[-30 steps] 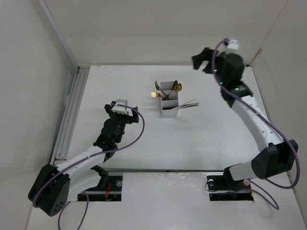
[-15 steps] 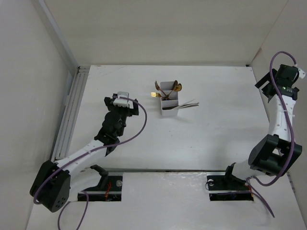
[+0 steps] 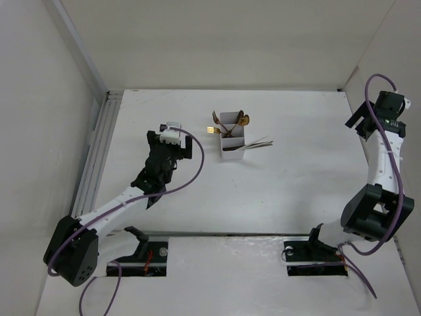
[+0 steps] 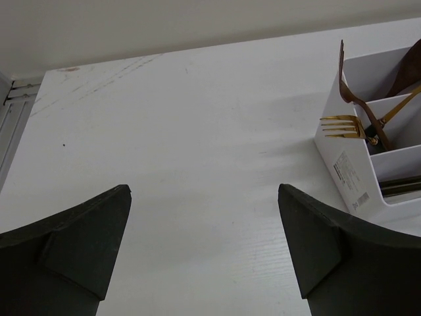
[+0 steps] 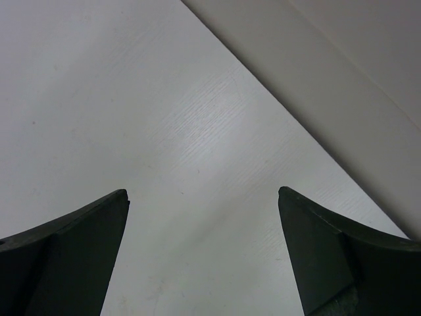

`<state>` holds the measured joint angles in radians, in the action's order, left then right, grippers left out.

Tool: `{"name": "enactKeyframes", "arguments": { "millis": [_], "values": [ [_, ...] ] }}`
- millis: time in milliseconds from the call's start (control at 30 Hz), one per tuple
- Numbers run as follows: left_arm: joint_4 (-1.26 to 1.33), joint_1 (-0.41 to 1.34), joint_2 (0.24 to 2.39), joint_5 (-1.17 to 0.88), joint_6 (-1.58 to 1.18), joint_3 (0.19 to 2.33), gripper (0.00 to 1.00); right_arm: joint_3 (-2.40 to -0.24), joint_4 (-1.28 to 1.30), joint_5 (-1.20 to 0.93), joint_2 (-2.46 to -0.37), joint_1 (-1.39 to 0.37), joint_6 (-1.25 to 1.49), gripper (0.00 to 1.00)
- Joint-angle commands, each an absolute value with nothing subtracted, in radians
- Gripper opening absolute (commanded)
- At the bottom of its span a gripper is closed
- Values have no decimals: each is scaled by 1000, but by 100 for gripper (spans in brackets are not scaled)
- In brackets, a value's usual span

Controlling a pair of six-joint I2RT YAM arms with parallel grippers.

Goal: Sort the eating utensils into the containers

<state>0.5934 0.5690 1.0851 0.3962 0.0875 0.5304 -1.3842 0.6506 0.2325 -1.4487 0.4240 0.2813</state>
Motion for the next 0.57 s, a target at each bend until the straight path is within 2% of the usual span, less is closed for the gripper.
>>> {"name": "enactKeyframes", "arguments": {
  "millis": [0, 433, 533],
  "values": [
    [591, 574, 1069, 391, 61, 554, 93, -1365, 640, 216, -1430, 420, 241, 100],
    [591, 574, 1020, 410, 29, 494, 94, -1325, 618, 152, -1379, 420, 232, 100],
    [591, 574, 1020, 410, 20, 494, 94, -1249, 519, 108, -1324, 420, 221, 100]
  ]
}}
